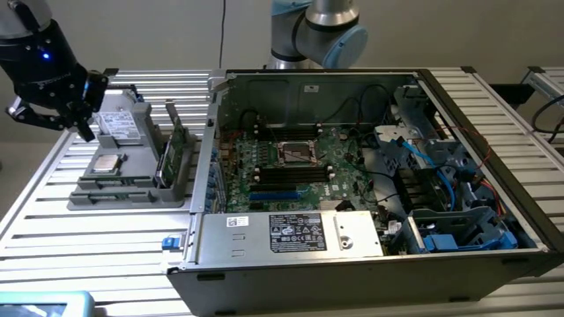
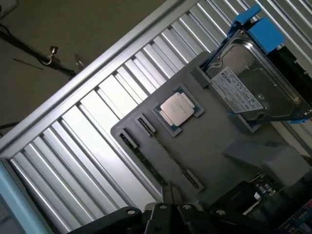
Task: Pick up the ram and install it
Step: 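Pick up the ram and move it above insertion slot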
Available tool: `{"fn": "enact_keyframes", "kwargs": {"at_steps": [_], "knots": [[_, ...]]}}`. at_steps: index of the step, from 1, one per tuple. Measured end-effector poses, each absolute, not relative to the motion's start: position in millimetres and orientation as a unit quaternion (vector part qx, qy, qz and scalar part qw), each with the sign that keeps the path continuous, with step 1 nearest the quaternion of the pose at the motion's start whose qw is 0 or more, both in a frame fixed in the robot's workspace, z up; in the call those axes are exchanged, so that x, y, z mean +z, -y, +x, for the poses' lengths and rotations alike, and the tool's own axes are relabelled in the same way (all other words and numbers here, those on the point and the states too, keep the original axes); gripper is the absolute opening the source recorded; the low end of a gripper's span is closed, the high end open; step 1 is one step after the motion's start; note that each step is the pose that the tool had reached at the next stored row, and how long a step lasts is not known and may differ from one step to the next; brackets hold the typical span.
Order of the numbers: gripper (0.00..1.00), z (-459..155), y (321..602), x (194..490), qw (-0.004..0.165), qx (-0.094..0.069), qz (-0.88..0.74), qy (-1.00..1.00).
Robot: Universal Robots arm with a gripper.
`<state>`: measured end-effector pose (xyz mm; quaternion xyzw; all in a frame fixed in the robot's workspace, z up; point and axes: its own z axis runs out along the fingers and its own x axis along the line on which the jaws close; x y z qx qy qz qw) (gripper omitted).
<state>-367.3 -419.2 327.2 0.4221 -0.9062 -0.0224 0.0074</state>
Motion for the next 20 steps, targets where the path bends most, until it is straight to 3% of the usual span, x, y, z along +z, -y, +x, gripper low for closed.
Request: {"fn": "enact_keyframes", "kwargs": {"at_steps": [20], "knots": [[0.11, -367.4, 419.1, 326.1, 0.011, -0.02, 0.579, 0.815]]}}
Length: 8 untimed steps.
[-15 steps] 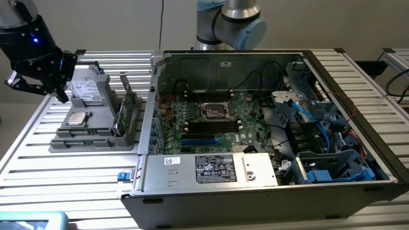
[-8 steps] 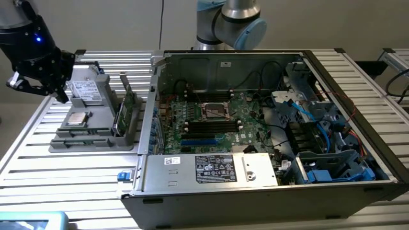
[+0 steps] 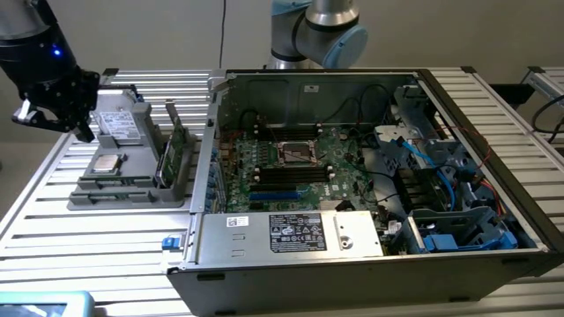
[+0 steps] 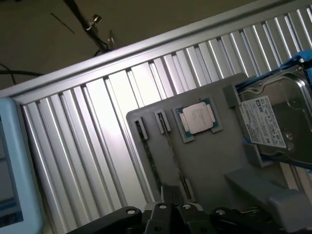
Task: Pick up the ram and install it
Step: 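Pick up the ram and move it above insertion slot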
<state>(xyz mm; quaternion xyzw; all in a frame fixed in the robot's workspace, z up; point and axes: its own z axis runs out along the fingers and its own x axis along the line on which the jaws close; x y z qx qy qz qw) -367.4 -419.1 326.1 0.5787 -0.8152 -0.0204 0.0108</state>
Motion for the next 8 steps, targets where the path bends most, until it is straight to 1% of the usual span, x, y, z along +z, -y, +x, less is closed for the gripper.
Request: {"fn": "enact_keyframes", "kwargs": {"at_steps": [8], "knots": [[0.11, -367.3, 419.1, 325.9, 0.008, -0.017, 0.637, 0.771]]}}
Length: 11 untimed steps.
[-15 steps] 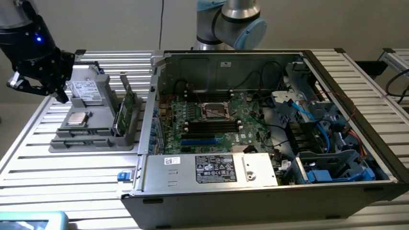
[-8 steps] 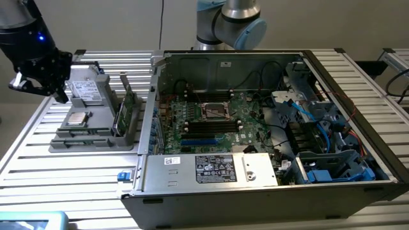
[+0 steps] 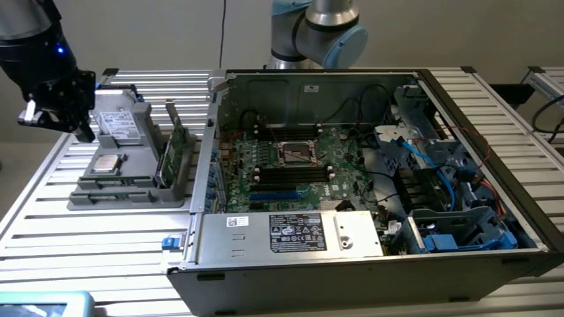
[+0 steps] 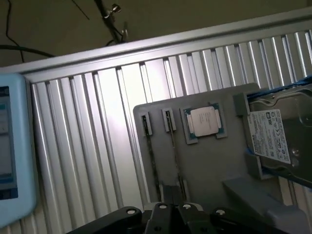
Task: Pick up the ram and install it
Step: 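Pick up the ram and move it above insertion slot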
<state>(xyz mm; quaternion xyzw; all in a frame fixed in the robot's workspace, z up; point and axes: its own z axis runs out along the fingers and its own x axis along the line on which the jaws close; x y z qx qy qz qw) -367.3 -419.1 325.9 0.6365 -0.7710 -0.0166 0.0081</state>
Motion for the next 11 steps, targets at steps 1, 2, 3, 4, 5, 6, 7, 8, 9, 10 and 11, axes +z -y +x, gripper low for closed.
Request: {"fn": "enact_keyframes", "kwargs": {"at_steps": [1, 2, 3, 4, 5, 6, 7, 8, 9, 10, 11], "knots": [[0.11, -367.3, 419.1, 325.9, 0.008, -0.016, 0.644, 0.765], [0.11, -367.3, 419.1, 325.9, 0.008, -0.016, 0.65, 0.759], [0.11, -367.4, 419.2, 325.9, 0.008, -0.016, 0.657, 0.753], [0.11, -367.4, 419.1, 325.8, 0.007, -0.015, 0.664, 0.747], [0.11, -367.3, 419.1, 325.7, 0.007, -0.015, 0.671, 0.741], [0.11, -367.3, 419.1, 325.7, 0.007, -0.014, 0.678, 0.735], [0.11, -367.3, 419.1, 325.6, 0.006, -0.014, 0.685, 0.729], [0.11, -367.3, 419.1, 325.6, 0.006, -0.013, 0.691, 0.723], [0.11, -367.3, 419.1, 325.6, 0.006, -0.013, 0.698, 0.716], [0.11, -367.3, 419.2, 325.6, 0.006, -0.013, 0.704, 0.71], [0.11, -367.4, 419.2, 325.8, 0.006, -0.012, 0.709, 0.705]]}}
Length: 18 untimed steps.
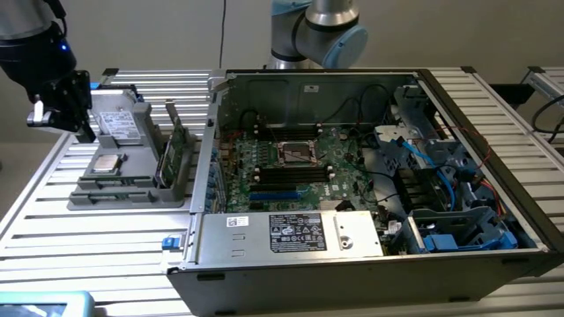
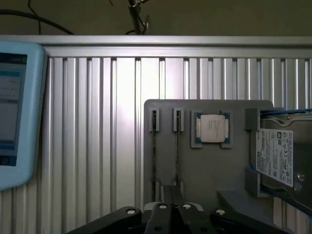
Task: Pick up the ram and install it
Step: 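Pick up the ram and move it above insertion slot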
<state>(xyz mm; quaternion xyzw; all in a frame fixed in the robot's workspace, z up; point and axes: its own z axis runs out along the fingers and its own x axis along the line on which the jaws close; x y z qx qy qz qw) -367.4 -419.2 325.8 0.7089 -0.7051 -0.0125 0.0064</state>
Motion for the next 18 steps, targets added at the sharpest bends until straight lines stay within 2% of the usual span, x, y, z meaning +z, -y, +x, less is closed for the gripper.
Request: {"fn": "enact_keyframes", "kwargs": {"at_steps": [9, 10, 11, 13, 14, 15, 18], "knots": [[0.12, -367.4, 419.1, 325.7, 0.007, -0.012, 0.725, 0.689], [0.17, -367.4, 419.1, 325.7, 0.007, -0.012, 0.725, 0.689], [0.17, -367.4, 419.2, 325.7, 0.007, -0.012, 0.725, 0.689], [0.3, -367.5, 419.2, 324.3, 0.007, -0.012, 0.725, 0.689], [0.3, -367.5, 419.3, 323.1, 0.007, -0.012, 0.725, 0.689], [0.36, -367.6, 419.4, 321.7, 0.007, -0.011, 0.725, 0.689], [0.36, -368.4, 419.4, 317.1, 0.005, -0.009, 0.725, 0.689]]}}
